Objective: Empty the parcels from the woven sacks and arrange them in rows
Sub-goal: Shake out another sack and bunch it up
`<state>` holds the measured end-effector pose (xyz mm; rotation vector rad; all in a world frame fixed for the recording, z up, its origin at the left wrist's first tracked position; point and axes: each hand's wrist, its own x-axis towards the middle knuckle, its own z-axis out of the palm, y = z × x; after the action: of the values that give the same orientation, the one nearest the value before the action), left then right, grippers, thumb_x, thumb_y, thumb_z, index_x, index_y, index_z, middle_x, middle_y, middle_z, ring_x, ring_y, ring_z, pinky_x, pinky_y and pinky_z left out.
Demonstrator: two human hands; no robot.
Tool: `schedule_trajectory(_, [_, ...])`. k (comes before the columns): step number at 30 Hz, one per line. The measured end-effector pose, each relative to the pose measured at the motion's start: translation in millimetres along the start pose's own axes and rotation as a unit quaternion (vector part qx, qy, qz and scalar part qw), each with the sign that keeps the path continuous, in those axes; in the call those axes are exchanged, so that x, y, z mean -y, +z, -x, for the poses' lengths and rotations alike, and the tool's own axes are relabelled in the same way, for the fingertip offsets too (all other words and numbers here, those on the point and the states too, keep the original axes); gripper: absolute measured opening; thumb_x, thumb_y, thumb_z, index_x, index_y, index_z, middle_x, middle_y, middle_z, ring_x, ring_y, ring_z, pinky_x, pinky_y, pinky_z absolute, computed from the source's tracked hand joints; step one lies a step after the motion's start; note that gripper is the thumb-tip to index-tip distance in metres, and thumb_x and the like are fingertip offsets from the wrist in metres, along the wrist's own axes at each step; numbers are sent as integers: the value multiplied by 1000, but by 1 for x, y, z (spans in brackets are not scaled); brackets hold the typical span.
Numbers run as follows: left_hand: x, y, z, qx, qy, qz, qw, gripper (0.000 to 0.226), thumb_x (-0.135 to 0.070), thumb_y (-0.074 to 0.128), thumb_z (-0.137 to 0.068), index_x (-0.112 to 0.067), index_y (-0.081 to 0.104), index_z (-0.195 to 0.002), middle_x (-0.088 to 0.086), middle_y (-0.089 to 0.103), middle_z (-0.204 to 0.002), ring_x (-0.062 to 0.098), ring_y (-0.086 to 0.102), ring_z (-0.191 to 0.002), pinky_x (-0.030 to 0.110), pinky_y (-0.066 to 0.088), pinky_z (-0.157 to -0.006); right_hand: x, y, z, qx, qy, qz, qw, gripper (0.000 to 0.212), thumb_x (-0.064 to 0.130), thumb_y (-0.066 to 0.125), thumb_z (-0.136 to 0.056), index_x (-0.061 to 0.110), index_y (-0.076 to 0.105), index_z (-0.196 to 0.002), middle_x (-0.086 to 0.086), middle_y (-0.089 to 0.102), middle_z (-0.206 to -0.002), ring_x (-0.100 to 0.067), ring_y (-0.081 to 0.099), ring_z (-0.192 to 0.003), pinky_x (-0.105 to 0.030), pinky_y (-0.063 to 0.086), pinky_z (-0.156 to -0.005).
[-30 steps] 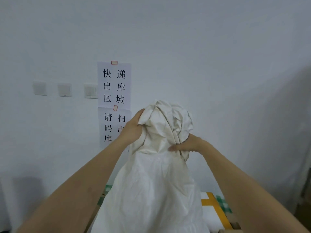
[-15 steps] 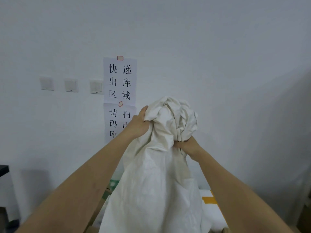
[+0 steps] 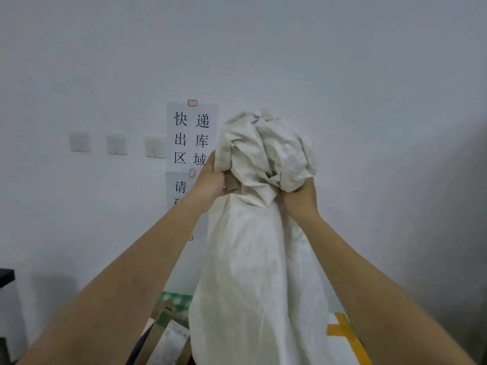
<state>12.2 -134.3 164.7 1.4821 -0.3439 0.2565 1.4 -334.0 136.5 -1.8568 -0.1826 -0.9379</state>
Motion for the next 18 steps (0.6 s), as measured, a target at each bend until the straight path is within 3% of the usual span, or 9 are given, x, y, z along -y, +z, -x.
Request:
schedule_trajectory(3, [-2,3,5,21,-22,-41,999,47,-2,39,-91,-28,47,-129,-1,62,-113,20,61,-102,36,60,-68,-8,0,-6,27,58,79,995,27,20,56,-91,9,55,-115,-1,61,-95,-18,59,-81,-28,46,-67])
schedule_trajectory(5, [2,2,5,9,-11,-47,999,48,2,39,-90,-27,49,-126,-3,62,-111,17,60,-103,33,59,-69,-12,-2,-8,8,64,65,996,35,25,57,-90,8,52,-121,-2,62,-102,-19,61,-86,-23,42,-63])
schedule_trajectory(8, [3,3,6,-16,64,-33,997,63,20,35,-80,-25,51,-121,-10,63,-101,8,60,-96,32,56,-80,-9,-6,-5,-36,67,1,997,35,30,61,-89,11,48,-116,8,58,-91,-7,55,-74,-13,38,-54])
schedule_trajectory(10, [3,4,5,2,65,-74,995,63,19,36,-79,-23,52,-124,-10,63,-100,16,60,-104,37,55,-86,-6,-7,2,2,71,18,997,42,31,67,-86,12,48,-118,8,57,-92,-8,54,-75,-16,40,-59])
schedule_trajectory(12, [3,3,6,-4,53,-99,994,60,17,34,-81,-22,53,-121,-9,63,-95,16,60,-101,37,54,-81,-7,-9,7,8,60,14,998,47,33,70,-84,17,47,-121,10,58,-99,-9,57,-82,-16,41,-65])
schedule_trajectory(14, [2,3,9,-24,90,-68,993,65,23,28,-78,-21,53,-118,-10,63,-96,7,60,-92,27,55,-79,-2,-12,9,-29,47,-21,998,39,34,69,-86,23,43,-112,18,54,-93,-3,57,-79,-7,39,-56])
schedule_trajectory(16, [4,0,11,-27,104,-93,990,63,24,28,-79,-18,52,-119,-10,62,-98,4,58,-91,16,53,-75,0,-13,12,-13,43,-15,999,38,35,68,-87,24,42,-112,18,53,-90,-3,57,-79,-11,40,-56])
schedule_trajectory(18, [12,-5,11,-7,86,-149,985,56,13,34,-85,-20,49,-128,-7,61,-108,11,57,-103,22,50,-81,-4,-14,19,52,43,58,996,37,35,66,-88,19,49,-118,12,56,-92,-14,61,-85,-22,45,-64])
